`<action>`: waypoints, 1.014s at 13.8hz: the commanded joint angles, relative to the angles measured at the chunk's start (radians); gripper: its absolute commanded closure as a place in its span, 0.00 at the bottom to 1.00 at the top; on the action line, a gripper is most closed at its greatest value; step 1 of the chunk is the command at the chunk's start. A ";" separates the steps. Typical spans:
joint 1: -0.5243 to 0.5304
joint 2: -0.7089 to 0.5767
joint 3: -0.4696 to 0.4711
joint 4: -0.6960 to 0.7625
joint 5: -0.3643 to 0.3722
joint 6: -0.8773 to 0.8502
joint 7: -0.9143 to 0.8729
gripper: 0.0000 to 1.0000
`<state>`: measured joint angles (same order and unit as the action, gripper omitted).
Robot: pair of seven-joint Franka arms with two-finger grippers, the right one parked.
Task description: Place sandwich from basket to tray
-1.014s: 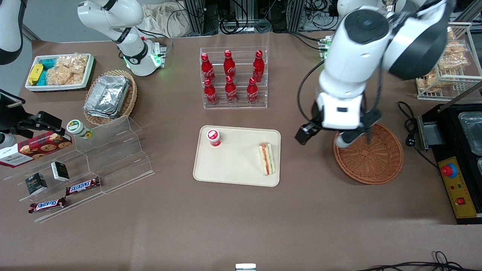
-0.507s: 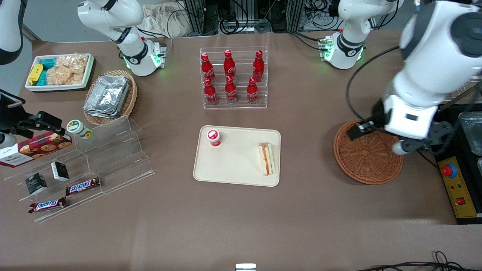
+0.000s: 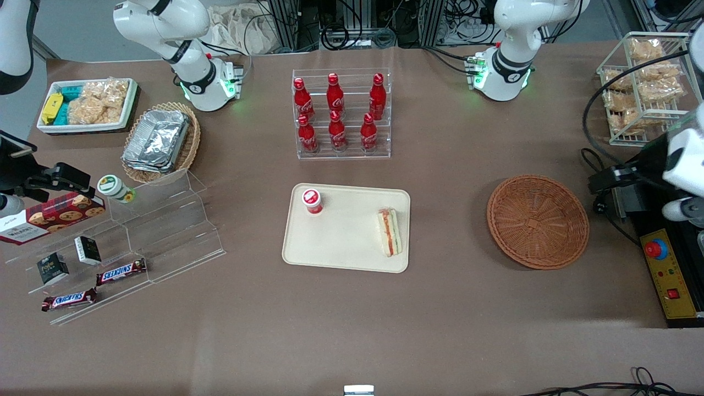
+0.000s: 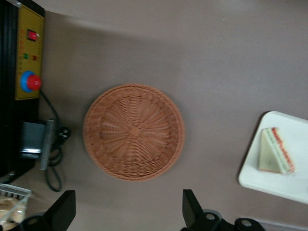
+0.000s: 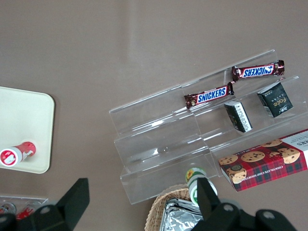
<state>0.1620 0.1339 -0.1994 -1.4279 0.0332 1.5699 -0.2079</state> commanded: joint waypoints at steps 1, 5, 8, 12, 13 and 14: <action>-0.137 -0.098 0.202 -0.088 -0.045 -0.002 0.112 0.00; -0.225 -0.200 0.343 -0.202 -0.055 0.027 0.196 0.00; -0.225 -0.241 0.353 -0.261 -0.052 0.052 0.196 0.00; -0.223 -0.238 0.351 -0.255 -0.035 0.041 0.200 0.00; -0.223 -0.238 0.351 -0.255 -0.032 0.041 0.199 0.00; -0.223 -0.237 0.351 -0.255 -0.030 0.042 0.199 0.00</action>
